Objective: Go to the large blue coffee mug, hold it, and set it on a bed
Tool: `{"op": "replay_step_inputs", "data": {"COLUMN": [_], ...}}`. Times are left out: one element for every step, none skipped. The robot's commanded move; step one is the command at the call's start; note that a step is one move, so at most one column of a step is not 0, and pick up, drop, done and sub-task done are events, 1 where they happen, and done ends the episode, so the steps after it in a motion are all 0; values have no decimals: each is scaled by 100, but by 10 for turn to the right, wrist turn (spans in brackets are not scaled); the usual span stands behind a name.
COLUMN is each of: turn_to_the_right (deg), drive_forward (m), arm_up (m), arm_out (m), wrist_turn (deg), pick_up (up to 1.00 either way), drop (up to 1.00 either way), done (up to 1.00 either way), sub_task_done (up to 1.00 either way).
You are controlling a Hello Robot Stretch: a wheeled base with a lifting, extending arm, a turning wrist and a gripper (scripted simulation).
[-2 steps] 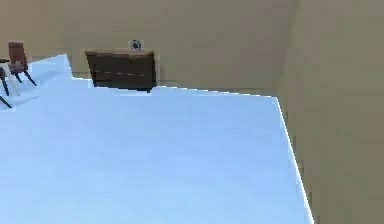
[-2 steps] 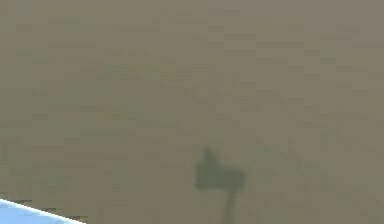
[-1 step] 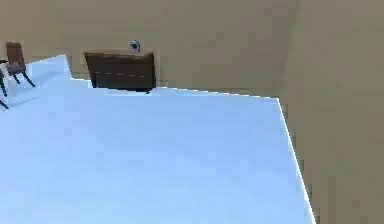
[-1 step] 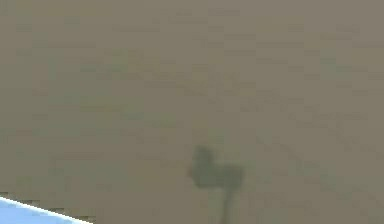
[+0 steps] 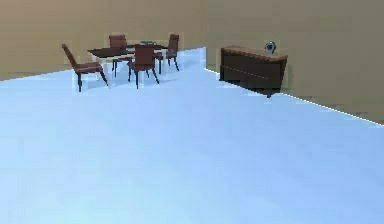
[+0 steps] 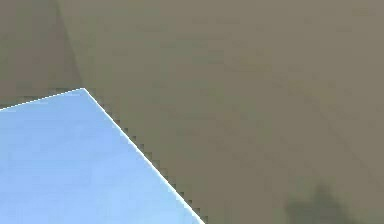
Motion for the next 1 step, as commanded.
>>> {"op": "replay_step_inputs", "data": {"turn_to_the_right": [0], "drive_forward": [100], "arm_up": [0], "arm_out": [0], "wrist_turn": [0], "pick_up": [0], "drop": [0], "done": [0], "sub_task_done": [0]}}
